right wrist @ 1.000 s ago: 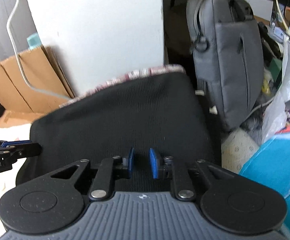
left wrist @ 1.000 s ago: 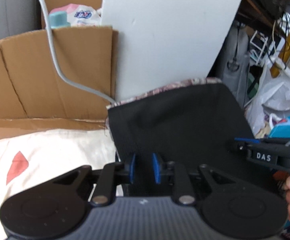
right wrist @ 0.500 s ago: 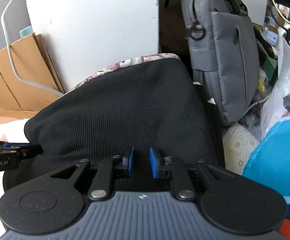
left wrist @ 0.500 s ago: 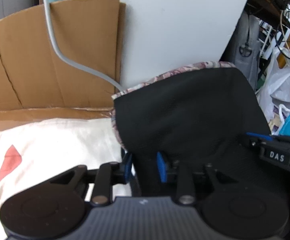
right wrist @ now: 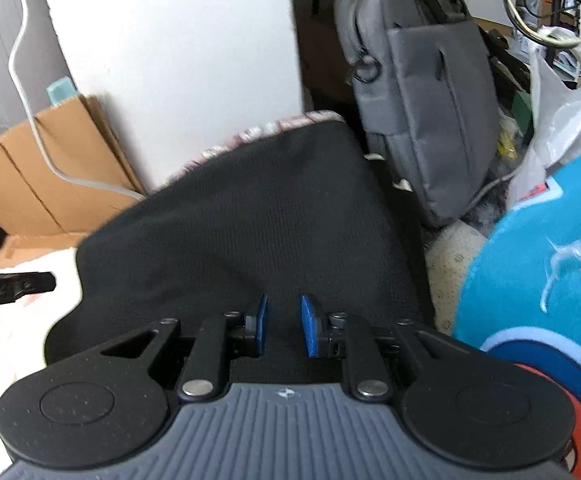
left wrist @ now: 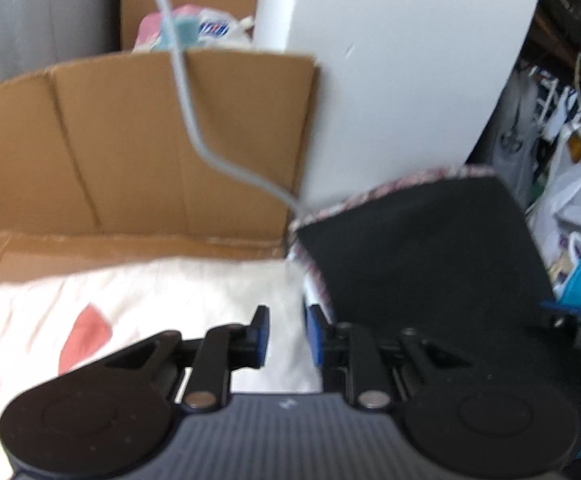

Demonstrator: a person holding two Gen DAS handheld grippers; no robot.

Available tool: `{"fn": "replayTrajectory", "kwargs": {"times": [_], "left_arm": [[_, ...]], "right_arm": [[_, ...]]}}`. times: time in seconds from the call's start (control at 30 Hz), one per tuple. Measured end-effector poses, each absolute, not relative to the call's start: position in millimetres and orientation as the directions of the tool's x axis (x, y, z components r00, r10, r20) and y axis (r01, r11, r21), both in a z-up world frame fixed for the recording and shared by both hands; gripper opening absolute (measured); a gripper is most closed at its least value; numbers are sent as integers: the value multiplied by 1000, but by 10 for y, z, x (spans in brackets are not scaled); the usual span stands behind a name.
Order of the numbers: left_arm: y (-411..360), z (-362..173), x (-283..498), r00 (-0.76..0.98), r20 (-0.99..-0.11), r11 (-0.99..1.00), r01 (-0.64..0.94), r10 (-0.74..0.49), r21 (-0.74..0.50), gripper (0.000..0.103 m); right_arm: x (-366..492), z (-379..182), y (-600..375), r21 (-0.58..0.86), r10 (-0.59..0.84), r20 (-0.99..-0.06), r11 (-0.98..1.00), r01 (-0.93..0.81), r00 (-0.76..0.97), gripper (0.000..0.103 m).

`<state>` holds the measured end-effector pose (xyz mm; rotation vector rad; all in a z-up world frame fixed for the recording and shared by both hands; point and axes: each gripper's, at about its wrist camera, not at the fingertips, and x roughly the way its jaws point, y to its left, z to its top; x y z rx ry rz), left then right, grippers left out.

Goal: Fold clothes
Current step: 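Lower the folded pants onto the duvet beside the pillar with both tools, then open both tools and release the folded pants on the duvet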

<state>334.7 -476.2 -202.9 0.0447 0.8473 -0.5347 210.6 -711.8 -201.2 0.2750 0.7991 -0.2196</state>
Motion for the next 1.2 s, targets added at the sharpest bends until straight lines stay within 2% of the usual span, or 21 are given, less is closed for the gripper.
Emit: {"fn": "replayTrajectory", "kwargs": {"times": [0.13,0.33,0.53,0.7,1.2], "left_arm": [[-4942,-1986,3372,527,-698,833,523,-484,-183,21],[-5201,-2122,3471,503,-707,809,564,-497,-167,22],[-5290,-2351,3631,502,-694,801,571,-515,-181,25],[-5396,-2454,3689,499,-695,799,574,-517,-182,25],[-5096,-2121,3422,527,-695,805,579,-489,-128,22]], "right_arm": [[2208,-1973,-6960,202,-39,-711,945,257,702,22],[2370,-2108,-6623,242,56,-714,955,171,698,22],[2316,-2219,-6574,260,60,-700,949,176,712,22],[2255,-2213,-6450,213,31,-706,962,171,707,21],[2038,-1966,-6247,220,60,-706,966,137,706,22]]}}
